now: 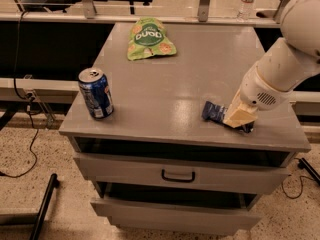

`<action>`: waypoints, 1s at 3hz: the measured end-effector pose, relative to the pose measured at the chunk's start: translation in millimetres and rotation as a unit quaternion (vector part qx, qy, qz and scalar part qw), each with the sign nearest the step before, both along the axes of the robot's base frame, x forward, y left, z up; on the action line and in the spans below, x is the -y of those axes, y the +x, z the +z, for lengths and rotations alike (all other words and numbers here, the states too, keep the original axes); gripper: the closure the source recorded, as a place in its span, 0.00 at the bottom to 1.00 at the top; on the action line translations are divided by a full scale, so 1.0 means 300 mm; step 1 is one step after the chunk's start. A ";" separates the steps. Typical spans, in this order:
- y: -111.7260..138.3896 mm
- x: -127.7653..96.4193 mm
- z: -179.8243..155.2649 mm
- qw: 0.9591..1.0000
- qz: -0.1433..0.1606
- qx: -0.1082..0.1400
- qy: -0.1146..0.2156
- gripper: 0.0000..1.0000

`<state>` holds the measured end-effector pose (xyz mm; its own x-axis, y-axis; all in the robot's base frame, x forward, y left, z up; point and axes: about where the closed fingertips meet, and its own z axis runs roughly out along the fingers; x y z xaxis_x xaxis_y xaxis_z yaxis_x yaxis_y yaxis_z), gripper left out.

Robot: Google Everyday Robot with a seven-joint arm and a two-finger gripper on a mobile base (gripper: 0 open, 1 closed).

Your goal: Move rxbar blueberry near pepsi can

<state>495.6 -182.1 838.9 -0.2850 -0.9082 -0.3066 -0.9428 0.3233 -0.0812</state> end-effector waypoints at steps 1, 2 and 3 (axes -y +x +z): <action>0.000 0.000 0.003 1.000 0.000 0.000 0.000 1.00; 0.006 0.006 0.017 1.000 0.005 0.004 0.003 0.85; 0.028 0.022 0.050 1.000 0.005 0.010 0.012 0.55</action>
Offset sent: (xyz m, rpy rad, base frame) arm 0.0057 -0.0059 0.0115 0.0167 -0.0175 0.0225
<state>503.9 -188.7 853.9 -0.2692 -0.9031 -0.3345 -0.9442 0.3160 -0.0931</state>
